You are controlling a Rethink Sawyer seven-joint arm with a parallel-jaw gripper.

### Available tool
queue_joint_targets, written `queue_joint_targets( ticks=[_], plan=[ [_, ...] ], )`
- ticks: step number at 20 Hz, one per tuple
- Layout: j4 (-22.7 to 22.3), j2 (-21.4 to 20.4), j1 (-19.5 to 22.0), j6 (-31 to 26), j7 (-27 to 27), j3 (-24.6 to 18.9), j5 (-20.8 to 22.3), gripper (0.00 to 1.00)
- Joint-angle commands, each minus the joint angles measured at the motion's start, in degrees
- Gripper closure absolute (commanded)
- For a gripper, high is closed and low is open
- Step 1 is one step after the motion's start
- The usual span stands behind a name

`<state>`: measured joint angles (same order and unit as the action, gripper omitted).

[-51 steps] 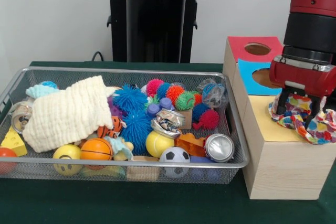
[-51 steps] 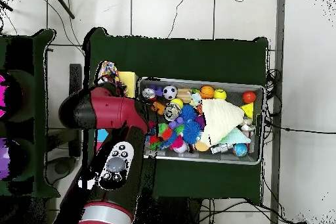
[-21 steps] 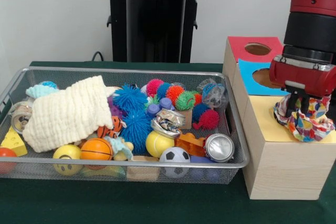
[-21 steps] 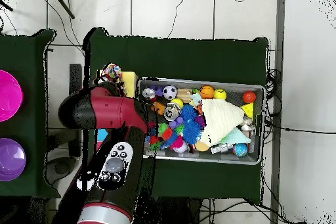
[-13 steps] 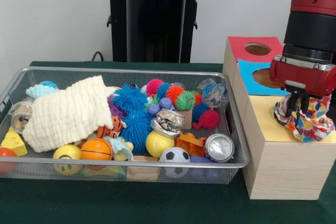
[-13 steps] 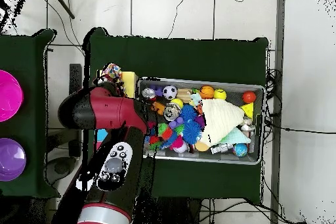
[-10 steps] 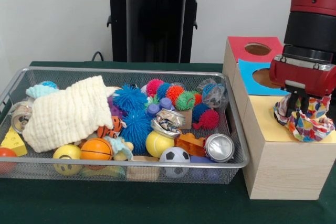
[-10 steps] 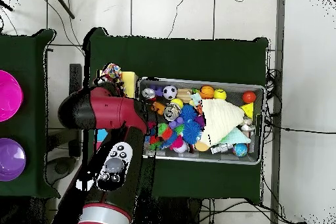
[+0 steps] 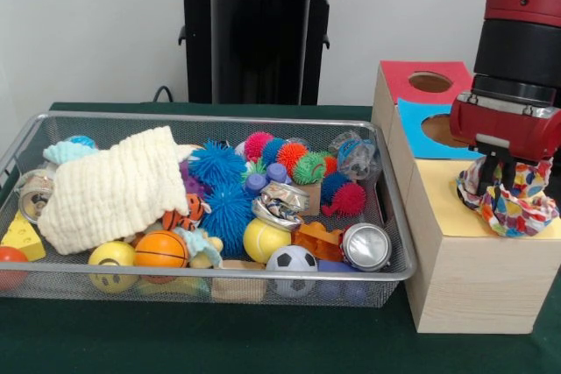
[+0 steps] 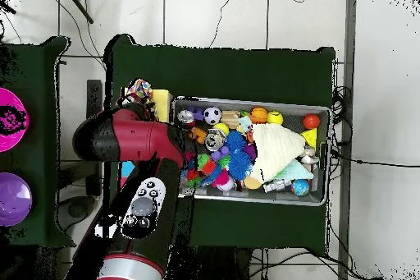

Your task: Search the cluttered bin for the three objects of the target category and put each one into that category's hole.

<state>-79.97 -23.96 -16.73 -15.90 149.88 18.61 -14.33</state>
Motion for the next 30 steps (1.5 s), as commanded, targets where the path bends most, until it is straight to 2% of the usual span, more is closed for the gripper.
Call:
queue_joint_targets(
  ticks=[1, 22, 30],
  plan=[
    [-0.55, 9.78, 4.27, 1.99, 6.17, -1.84, 0.01, 1.0],
    [-0.16, 11.78, 3.9, 1.58, 4.76, -0.49, 1.6, 1.0],
    [-1.27, 10.07, 3.63, 0.42, 4.85, -0.14, 1.64, 1.0]
  ],
)
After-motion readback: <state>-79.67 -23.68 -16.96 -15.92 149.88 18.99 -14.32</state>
